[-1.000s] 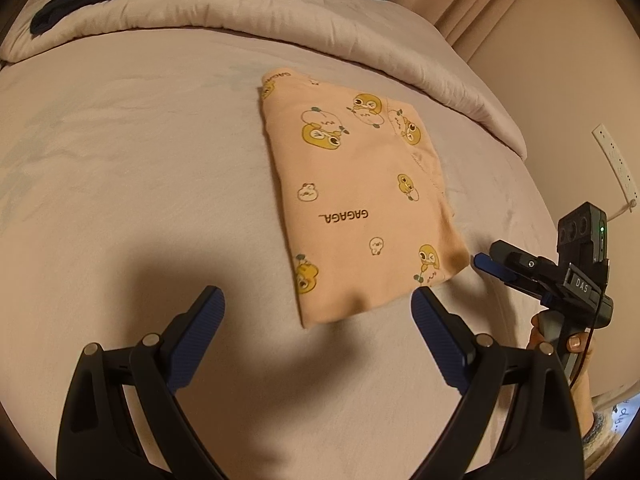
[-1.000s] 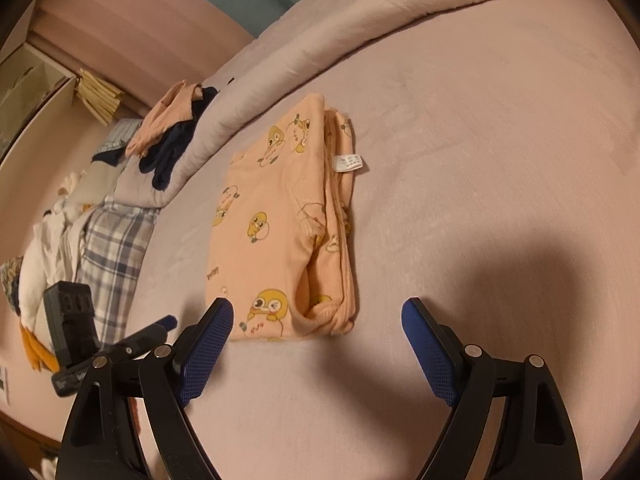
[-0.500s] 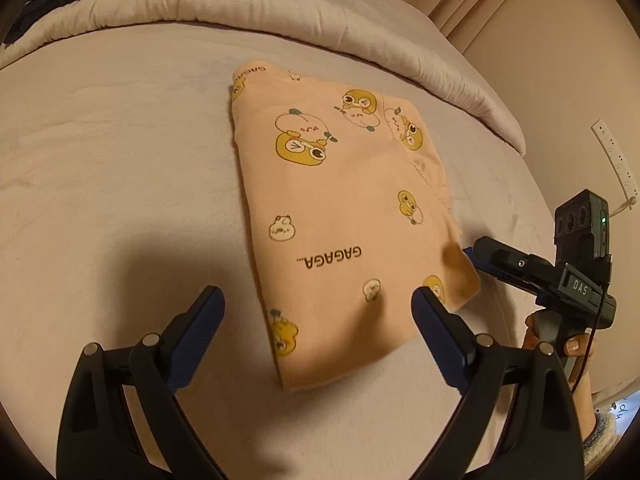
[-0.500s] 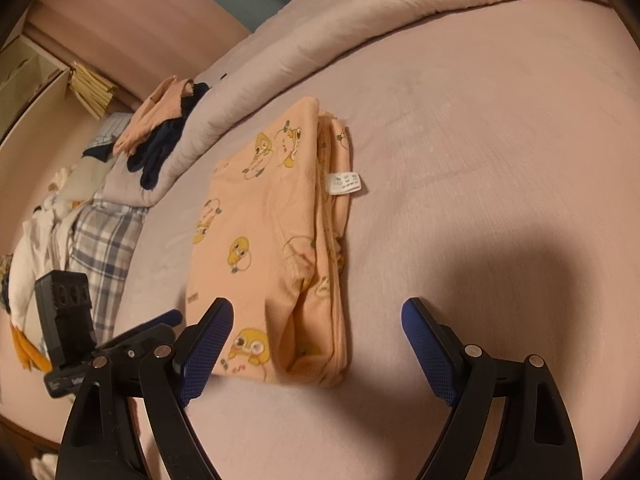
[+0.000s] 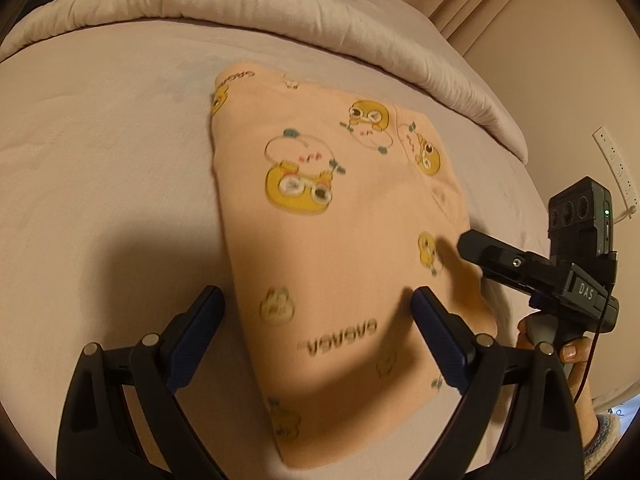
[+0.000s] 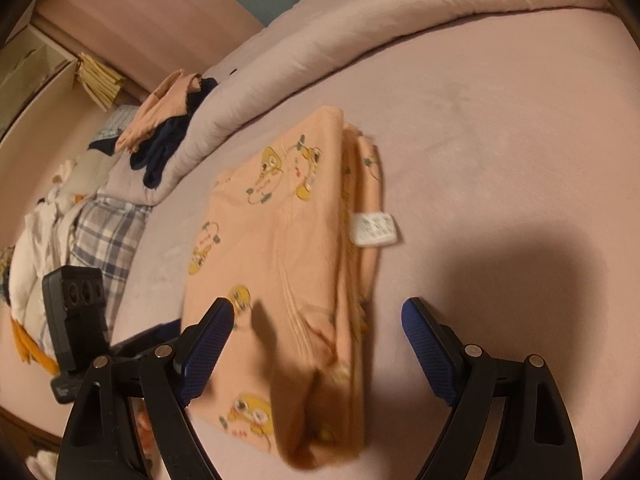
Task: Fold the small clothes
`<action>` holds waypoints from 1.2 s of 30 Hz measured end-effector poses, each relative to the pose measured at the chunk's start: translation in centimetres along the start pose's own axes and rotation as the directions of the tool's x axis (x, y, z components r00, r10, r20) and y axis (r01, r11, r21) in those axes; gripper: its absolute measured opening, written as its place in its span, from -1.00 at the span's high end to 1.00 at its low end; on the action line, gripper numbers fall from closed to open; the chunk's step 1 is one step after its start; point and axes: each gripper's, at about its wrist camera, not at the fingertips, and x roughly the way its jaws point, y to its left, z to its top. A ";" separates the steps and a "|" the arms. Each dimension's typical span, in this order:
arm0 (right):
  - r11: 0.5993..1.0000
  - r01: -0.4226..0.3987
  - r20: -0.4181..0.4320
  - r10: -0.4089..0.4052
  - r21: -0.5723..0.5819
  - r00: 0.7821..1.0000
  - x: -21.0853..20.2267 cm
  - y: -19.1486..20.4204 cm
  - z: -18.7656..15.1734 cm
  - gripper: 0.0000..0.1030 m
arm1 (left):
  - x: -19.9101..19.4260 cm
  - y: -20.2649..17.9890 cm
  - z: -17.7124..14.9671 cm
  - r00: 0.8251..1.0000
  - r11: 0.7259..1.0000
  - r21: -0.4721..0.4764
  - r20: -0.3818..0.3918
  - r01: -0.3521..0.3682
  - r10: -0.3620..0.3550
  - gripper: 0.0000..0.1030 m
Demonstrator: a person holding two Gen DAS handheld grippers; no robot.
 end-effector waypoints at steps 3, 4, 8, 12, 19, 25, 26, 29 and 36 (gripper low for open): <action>1.000 -0.021 0.009 0.021 0.006 1.000 0.6 0.0 0.5 -0.67 | 0.5 -0.1 0.7 1.000 1.000 0.011 0.004 0.007 -0.007 -0.84; 1.000 -0.025 0.015 0.025 0.005 1.000 0.8 0.1 0.7 -0.67 | 0.6 -0.1 0.8 1.000 1.000 0.015 0.004 0.009 -0.009 -0.84; 0.999 -0.047 0.011 0.047 -0.006 0.999 1.4 0.4 1.3 -0.67 | 1.2 -0.6 1.4 1.000 0.999 0.038 0.007 0.012 -0.012 -0.84; 0.999 -0.039 0.002 0.039 -0.036 0.999 2.1 0.9 1.7 -0.64 | 1.7 -0.6 2.2 1.000 0.999 0.039 0.007 0.021 -0.021 -0.86; 0.996 0.005 0.010 -0.004 -0.086 1.000 2.6 1.2 1.8 -0.30 | 2.0 -0.9 3.0 1.000 1.000 0.018 0.017 0.026 -0.026 -0.86; 0.993 0.037 0.014 -0.036 -0.108 0.999 2.7 1.4 1.8 -0.03 | 1.7 -1.1 3.0 1.000 1.000 0.029 0.022 -0.010 0.009 -0.66; 0.993 0.042 0.014 -0.041 -0.112 0.999 2.7 1.5 1.7 0.00 | 1.6 -1.0 3.0 1.000 0.999 0.028 0.020 -0.017 0.016 -0.62; 0.991 0.058 0.018 -0.056 -0.121 0.998 2.9 1.9 1.6 0.04 | 1.3 -0.7 3.1 0.999 0.999 0.015 0.015 -0.030 0.030 -0.47; 0.984 0.106 0.036 -0.101 -0.146 0.994 2.9 2.7 1.2 0.20 | 1.2 -0.8 3.2 0.997 0.997 -0.005 0.015 -0.077 0.077 -0.18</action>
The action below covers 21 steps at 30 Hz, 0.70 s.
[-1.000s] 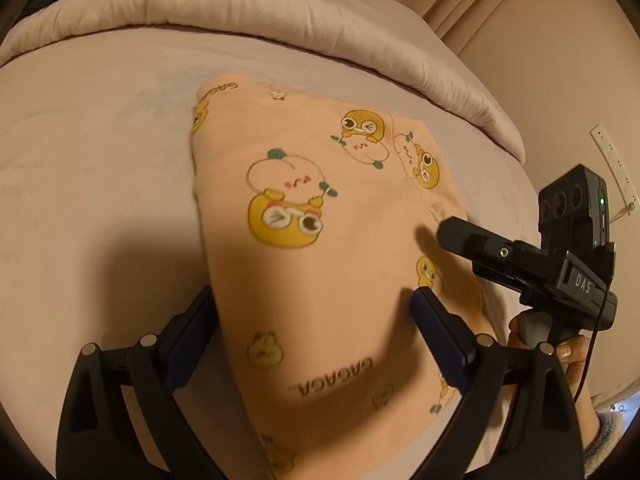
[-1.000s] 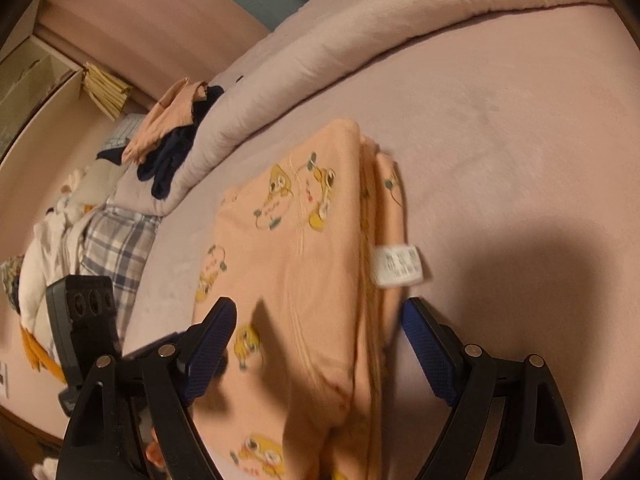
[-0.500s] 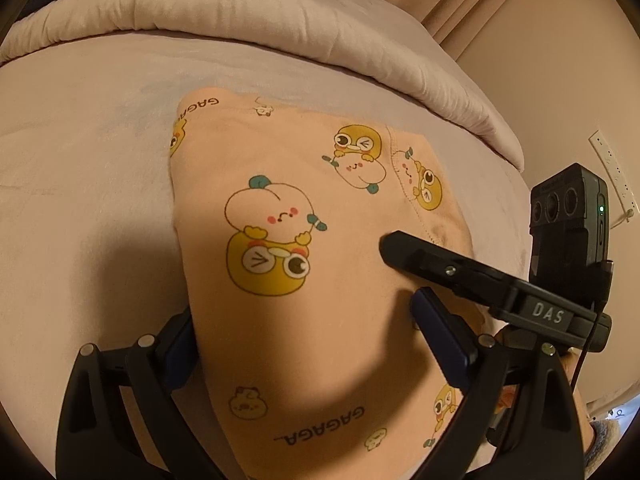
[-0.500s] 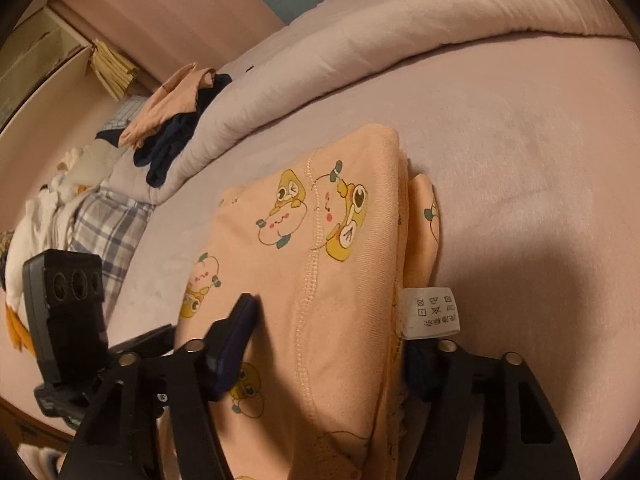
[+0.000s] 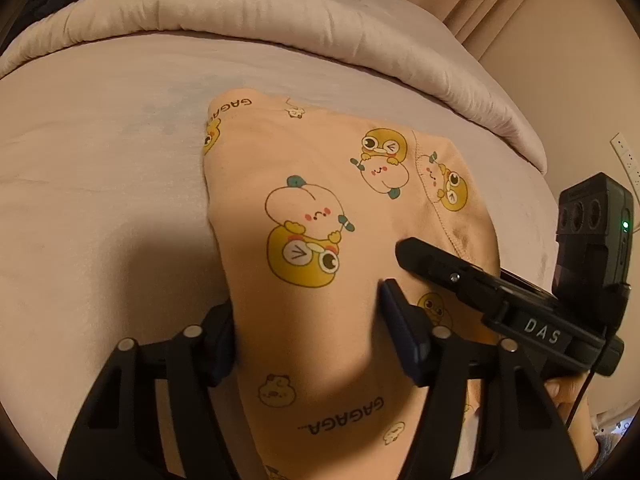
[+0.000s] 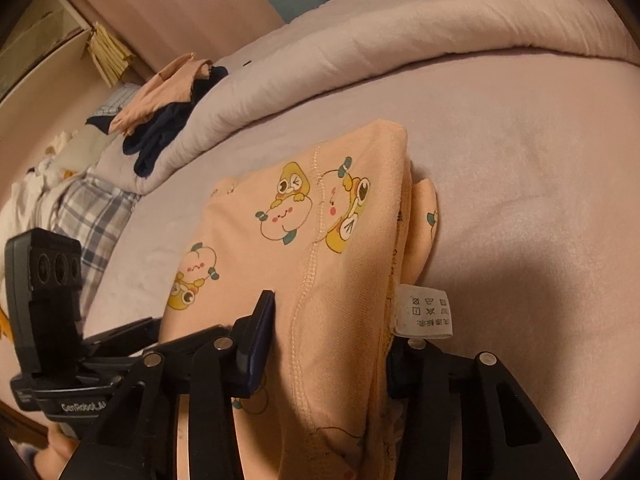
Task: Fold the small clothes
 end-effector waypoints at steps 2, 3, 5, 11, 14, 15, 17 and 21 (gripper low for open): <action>1.000 0.016 0.006 -0.016 -0.015 1.000 -0.1 0.6 -0.1 0.27 | -0.1 0.0 0.0 1.000 1.000 -0.001 0.002 -0.007 0.007 -0.12; 0.999 0.027 0.010 -0.027 -0.028 1.000 -0.1 0.9 -0.2 0.29 | -0.1 -0.1 0.0 1.000 1.000 0.000 0.000 -0.011 0.011 -0.08; 0.998 0.046 0.015 -0.045 -0.043 0.999 -0.1 1.2 -0.1 0.31 | -0.2 -0.2 0.1 1.000 1.000 -0.001 0.000 -0.014 0.014 -0.01; 0.995 0.066 0.031 -0.063 -0.079 0.998 -0.3 2.0 0.0 0.43 | -0.5 -0.3 0.2 1.000 1.000 -0.002 -0.003 0.011 -0.011 0.24; 0.994 0.064 0.043 -0.060 -0.093 0.997 -0.6 2.5 0.1 0.45 | -0.7 -0.3 0.2 1.000 1.000 -0.002 -0.001 0.023 -0.023 0.34; 0.994 0.062 0.046 -0.058 -0.094 0.997 -0.7 2.7 0.2 0.46 | -0.9 -0.3 0.1 1.000 1.000 -0.003 0.001 0.027 -0.027 0.37; 0.993 0.060 0.054 -0.055 -0.103 0.997 -0.9 3.0 0.3 0.46 | -1.3 -0.4 0.1 0.999 0.999 -0.005 0.006 0.031 -0.031 0.38; 0.989 0.059 0.072 -0.050 -0.136 0.996 -1.7 4.0 0.2 0.47 | -2.0 -0.9 -0.1 0.999 0.999 -0.002 0.013 0.038 -0.038 0.40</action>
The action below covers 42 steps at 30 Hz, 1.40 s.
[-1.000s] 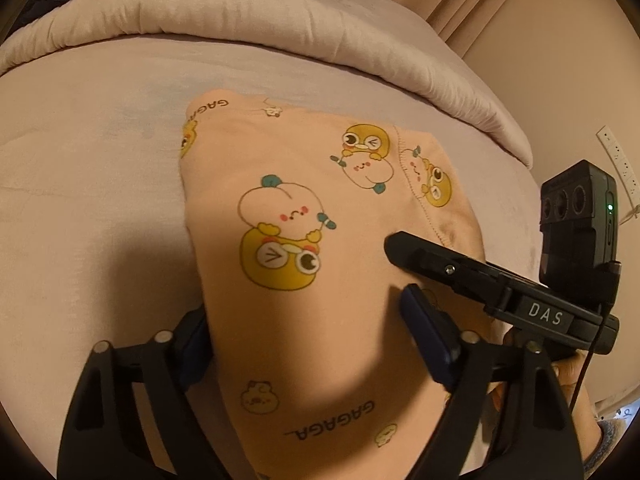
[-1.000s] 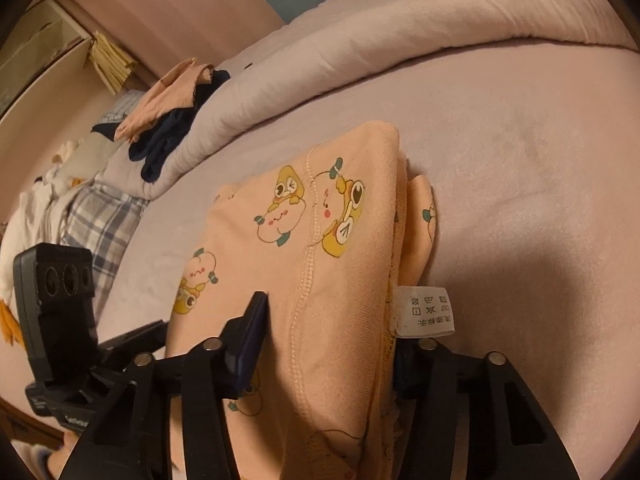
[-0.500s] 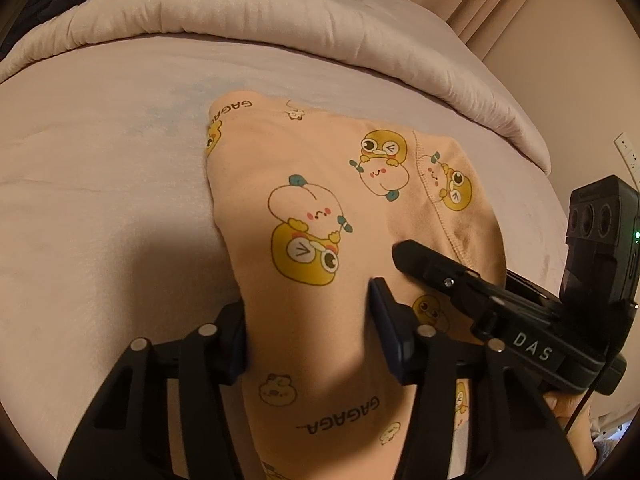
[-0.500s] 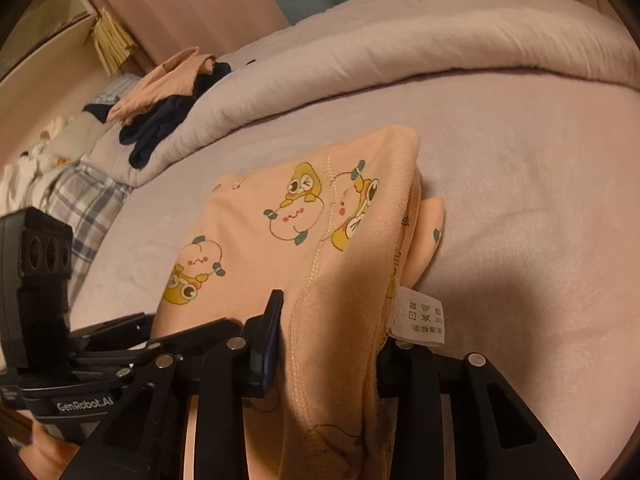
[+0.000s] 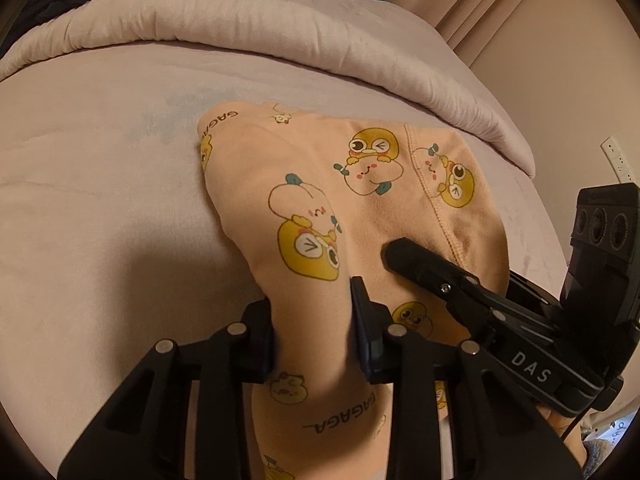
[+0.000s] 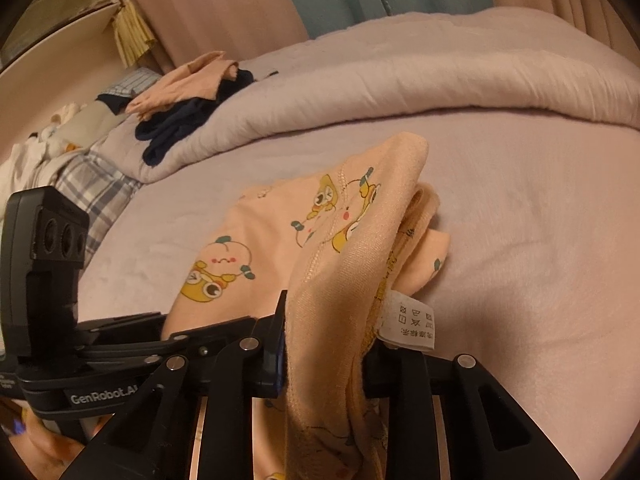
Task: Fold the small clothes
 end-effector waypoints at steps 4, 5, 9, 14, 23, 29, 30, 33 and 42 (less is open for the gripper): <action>1.000 -0.002 0.011 0.002 -0.013 1.000 -0.8 0.5 -0.1 0.47 | -0.8 -0.1 -0.3 1.000 1.000 0.001 0.006 0.009 -0.009 0.40; 1.000 -0.002 0.013 0.002 -0.013 1.000 -1.0 0.6 -0.1 0.47 | -1.0 -0.2 -0.4 1.000 1.000 0.003 0.008 0.010 -0.010 0.40; 1.000 -0.005 0.027 0.006 -0.011 1.000 -2.2 1.0 -0.4 0.47 | -2.4 -0.8 -1.1 1.000 1.000 0.018 0.019 0.016 -0.016 0.40; 1.000 -0.023 0.045 0.024 -0.015 0.999 -4.2 2.0 -1.7 0.47 | -4.6 -1.6 -2.9 0.999 0.999 0.029 0.022 0.028 -0.029 0.40; 0.998 -0.050 0.058 0.051 -0.027 0.997 -8.3 4.4 -5.0 0.47 | -8.7 -3.3 -7.4 0.999 0.998 0.060 0.031 0.016 -0.018 0.39; 0.997 -0.038 0.078 0.044 -0.071 0.996 -10.9 6.6 -6.6 0.47 | -11.3 -4.4 -10.0 0.999 0.997 0.071 0.042 0.005 -0.008 0.39; 0.996 -0.038 0.083 0.044 -0.075 0.996 -11.4 6.9 -6.9 0.47 | -11.8 -4.5 -10.4 0.999 0.997 0.073 0.048 0.003 -0.007 0.39; 0.995 -0.041 0.092 0.050 -0.090 0.994 -12.3 7.7 -7.4 0.47 | -13.3 -4.8 -11.7 0.998 0.997 0.072 0.059 0.004 -0.008 0.39; 0.988 -0.059 0.115 0.075 -0.140 0.991 -15.0 10.4 -9.4 0.47 | -17.3 -5.2 -15.0 0.995 0.997 0.071 0.096 -0.010 0.003 0.39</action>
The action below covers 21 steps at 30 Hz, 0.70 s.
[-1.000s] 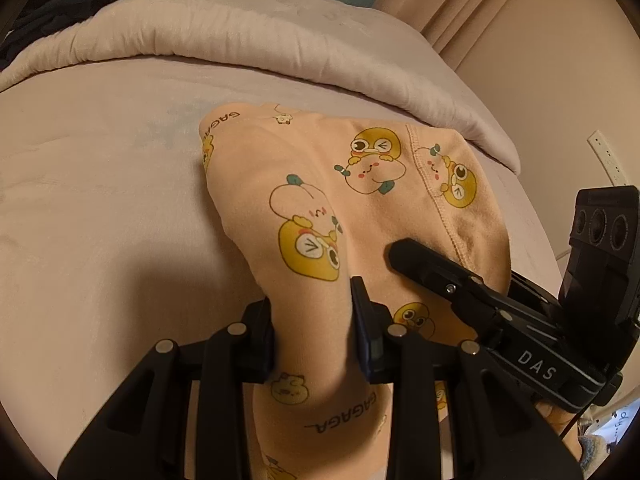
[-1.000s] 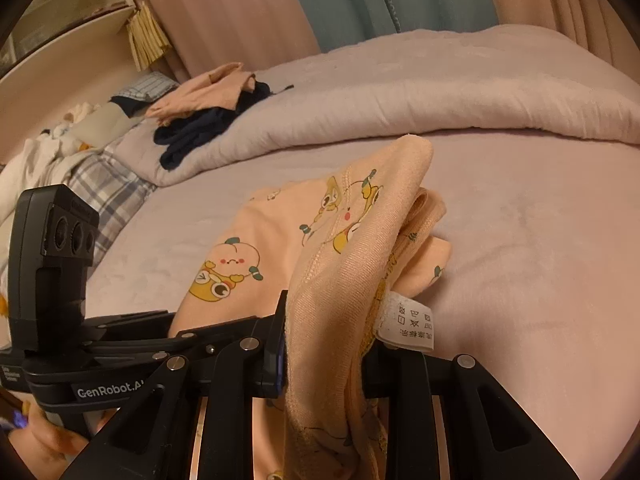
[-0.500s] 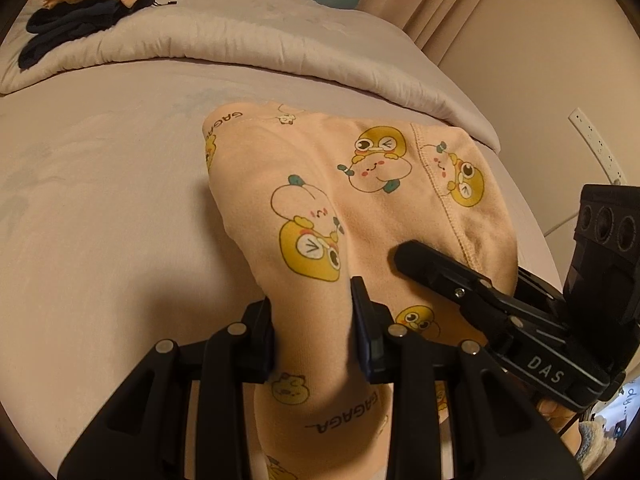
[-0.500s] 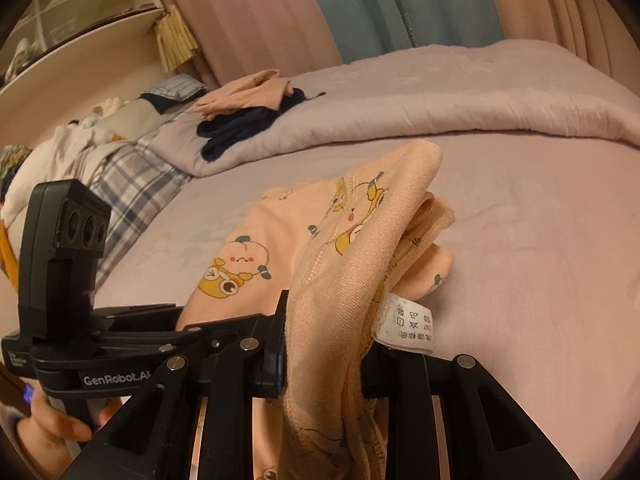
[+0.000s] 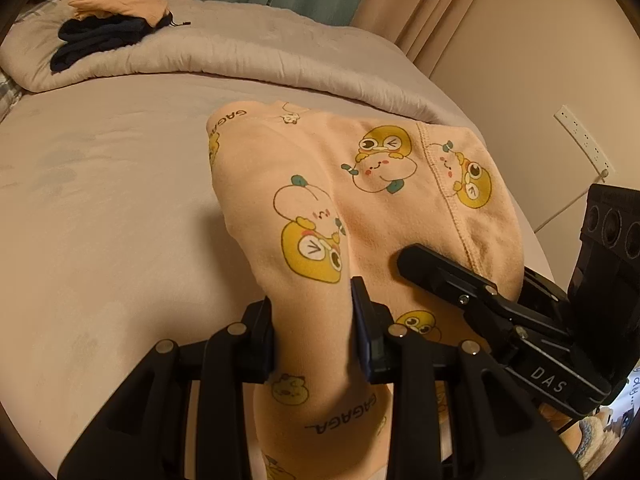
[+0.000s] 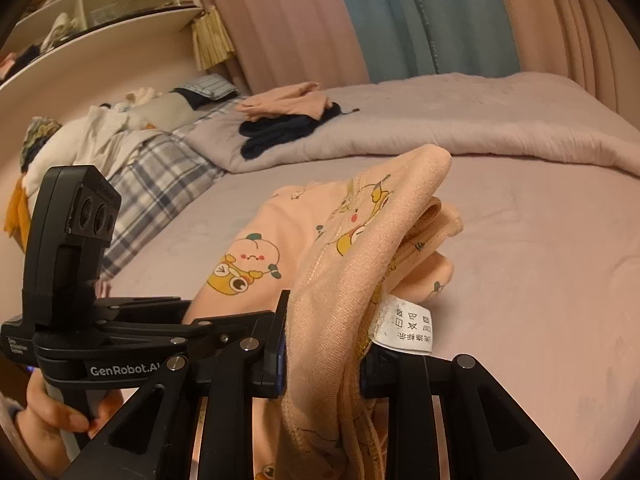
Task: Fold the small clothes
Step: 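Lift the held shirt end with both grippers to fold it over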
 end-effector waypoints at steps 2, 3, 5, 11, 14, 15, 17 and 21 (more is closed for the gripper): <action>1.000 -0.004 0.004 0.004 -0.007 1.000 -0.2 0.4 -0.1 0.47 | -0.8 0.0 -0.6 1.000 1.000 -0.003 0.008 -0.001 0.001 0.39; 1.000 -0.009 0.005 0.009 -0.011 1.000 -0.2 0.7 -0.1 0.47 | -1.1 0.0 -0.8 1.000 1.000 -0.003 0.010 -0.005 0.005 0.39; 1.000 -0.012 0.006 0.012 -0.019 1.000 -0.3 1.1 -0.3 0.47 | -1.7 0.1 -1.3 1.000 1.000 -0.006 0.013 -0.010 0.010 0.39; 0.999 -0.023 -0.002 0.023 -0.043 1.000 -0.4 2.1 -0.7 0.47 | -2.7 0.8 -2.2 1.000 1.000 -0.024 0.021 -0.011 0.011 0.39; 0.998 -0.029 -0.005 0.029 -0.054 1.000 -0.2 2.5 -0.7 0.47 | -3.2 0.9 -2.5 0.999 1.000 -0.021 0.029 -0.021 0.022 0.39; 0.998 -0.031 -0.008 0.031 -0.060 0.999 -0.1 2.7 -0.6 0.47 | -3.5 1.0 -2.7 0.999 0.999 -0.019 0.033 -0.028 0.028 0.39; 0.997 -0.036 -0.013 0.035 -0.068 0.999 0.0 3.1 -0.6 0.47 | -3.7 1.1 -2.9 0.999 0.999 -0.019 0.038 -0.036 0.037 0.39; 0.995 -0.044 -0.017 0.043 -0.086 0.999 0.3 3.9 -0.5 0.47 | -4.3 1.4 -3.3 0.998 0.999 -0.029 0.046 -0.044 0.045 0.38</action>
